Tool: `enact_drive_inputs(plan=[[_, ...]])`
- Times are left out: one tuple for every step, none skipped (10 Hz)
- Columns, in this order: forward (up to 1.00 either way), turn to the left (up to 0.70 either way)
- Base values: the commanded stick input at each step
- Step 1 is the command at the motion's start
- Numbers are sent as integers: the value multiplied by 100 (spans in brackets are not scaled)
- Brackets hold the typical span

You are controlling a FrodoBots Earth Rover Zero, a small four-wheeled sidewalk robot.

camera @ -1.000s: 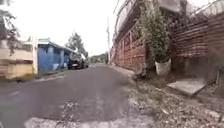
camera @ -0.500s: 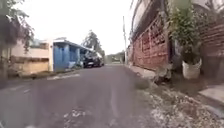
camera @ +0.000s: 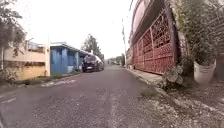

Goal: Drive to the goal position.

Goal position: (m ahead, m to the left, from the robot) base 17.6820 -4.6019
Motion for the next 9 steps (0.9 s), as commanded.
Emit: enact_drive_inputs(plan=[[0, 0], [0, 0], [2, 0], [61, 0], [70, 0], [70, 0], [70, 0], [70, 5], [70, 24]])
